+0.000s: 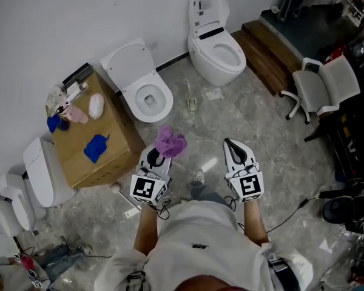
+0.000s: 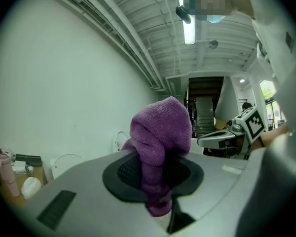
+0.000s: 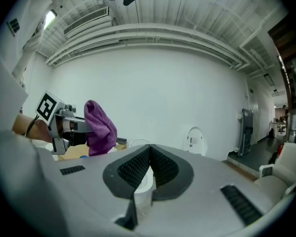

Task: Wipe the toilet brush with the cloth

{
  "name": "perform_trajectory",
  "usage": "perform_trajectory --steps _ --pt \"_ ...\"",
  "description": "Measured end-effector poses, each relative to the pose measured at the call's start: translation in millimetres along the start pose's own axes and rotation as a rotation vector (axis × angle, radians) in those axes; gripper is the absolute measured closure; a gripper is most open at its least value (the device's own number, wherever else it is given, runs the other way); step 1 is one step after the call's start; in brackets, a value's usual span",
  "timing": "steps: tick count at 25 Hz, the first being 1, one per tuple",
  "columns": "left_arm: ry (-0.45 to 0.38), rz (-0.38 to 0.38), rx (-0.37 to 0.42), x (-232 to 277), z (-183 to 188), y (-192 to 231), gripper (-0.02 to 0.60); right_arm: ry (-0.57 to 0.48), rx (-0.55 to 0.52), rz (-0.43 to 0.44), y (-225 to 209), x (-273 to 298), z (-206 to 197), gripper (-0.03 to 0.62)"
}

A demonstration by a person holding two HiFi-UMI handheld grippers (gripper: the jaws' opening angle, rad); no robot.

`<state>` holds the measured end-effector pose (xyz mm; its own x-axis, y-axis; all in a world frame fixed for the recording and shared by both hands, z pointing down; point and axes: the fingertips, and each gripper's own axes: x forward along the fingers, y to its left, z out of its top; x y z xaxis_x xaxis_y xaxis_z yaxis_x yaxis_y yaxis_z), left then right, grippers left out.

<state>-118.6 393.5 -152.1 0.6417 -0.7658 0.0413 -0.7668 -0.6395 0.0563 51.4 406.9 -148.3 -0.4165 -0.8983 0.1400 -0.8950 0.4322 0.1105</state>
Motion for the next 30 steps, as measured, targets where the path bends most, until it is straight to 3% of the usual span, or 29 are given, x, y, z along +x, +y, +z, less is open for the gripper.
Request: perform_trajectory --steps 5,12,21,30 --pt "0.0 0.027 -0.001 42.6 3.3 5.0 0.5 0.004 0.032 0.08 -26.2 32.4 -11.7 0.599" --pt "0.004 0.057 0.011 83.7 4.6 18.8 0.5 -0.005 0.047 0.121 -56.3 69.2 -17.0 0.599" --pt "0.013 0.057 0.007 137.8 -6.0 54.9 0.5 0.007 0.043 0.12 -90.1 127.6 -23.7 0.599" --pt "0.049 0.02 -0.026 211.4 -21.8 119.7 0.5 0.044 0.063 0.119 -125.7 216.3 -28.9 0.599"
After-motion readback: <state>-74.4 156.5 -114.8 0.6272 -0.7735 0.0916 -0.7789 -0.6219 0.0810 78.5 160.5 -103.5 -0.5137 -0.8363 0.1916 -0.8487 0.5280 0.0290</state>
